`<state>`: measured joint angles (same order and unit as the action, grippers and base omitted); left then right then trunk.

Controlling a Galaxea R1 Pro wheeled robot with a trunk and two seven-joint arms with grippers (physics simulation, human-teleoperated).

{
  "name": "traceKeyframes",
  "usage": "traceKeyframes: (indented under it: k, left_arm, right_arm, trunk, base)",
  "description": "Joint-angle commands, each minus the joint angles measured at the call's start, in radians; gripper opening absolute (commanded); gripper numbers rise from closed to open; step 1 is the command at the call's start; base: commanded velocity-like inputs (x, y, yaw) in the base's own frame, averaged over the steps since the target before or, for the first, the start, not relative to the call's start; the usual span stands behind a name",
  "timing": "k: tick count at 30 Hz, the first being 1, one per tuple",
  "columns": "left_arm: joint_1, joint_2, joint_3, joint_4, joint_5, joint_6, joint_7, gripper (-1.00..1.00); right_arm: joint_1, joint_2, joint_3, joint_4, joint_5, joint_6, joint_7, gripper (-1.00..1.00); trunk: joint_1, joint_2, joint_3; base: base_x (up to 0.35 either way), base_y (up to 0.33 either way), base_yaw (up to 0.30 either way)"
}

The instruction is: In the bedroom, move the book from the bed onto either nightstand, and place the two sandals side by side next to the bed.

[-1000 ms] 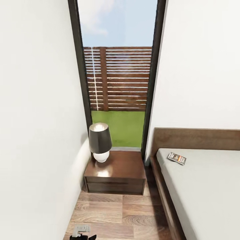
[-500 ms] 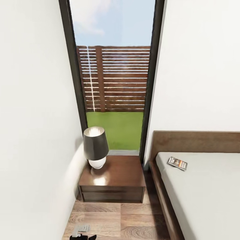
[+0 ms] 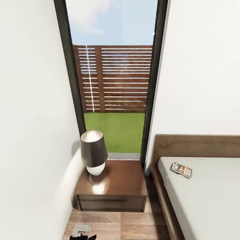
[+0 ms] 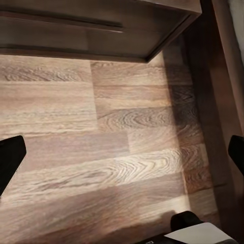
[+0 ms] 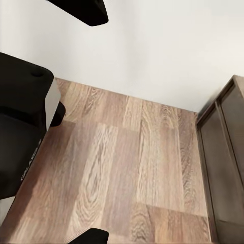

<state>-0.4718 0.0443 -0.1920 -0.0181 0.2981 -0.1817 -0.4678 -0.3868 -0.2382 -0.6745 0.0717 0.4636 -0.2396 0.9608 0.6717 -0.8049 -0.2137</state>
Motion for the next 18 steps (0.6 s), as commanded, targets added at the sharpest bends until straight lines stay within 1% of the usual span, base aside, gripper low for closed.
traceKeyframes:
  k: [1, 18]
  left_arm:
    - [-0.001, 0.0, -0.008, 0.001, 0.009, -0.004, -0.003, 1.0]
    - [-0.001, 0.0, -0.009, 0.001, 0.009, -0.004, -0.003, 1.0]
  right_arm:
    - [-0.001, -0.001, -0.008, 0.003, 0.009, -0.006, 0.0, 1.0]
    - [-0.001, -0.006, -0.01, 0.003, 0.007, -0.007, 0.0, 1.0]
  trunk:
    - [0.001, -0.001, -0.001]
    - [0.001, -0.001, -0.001]
  base:
    - [0.259, 0.0, 0.0]
    - [0.259, 0.0, 0.0]
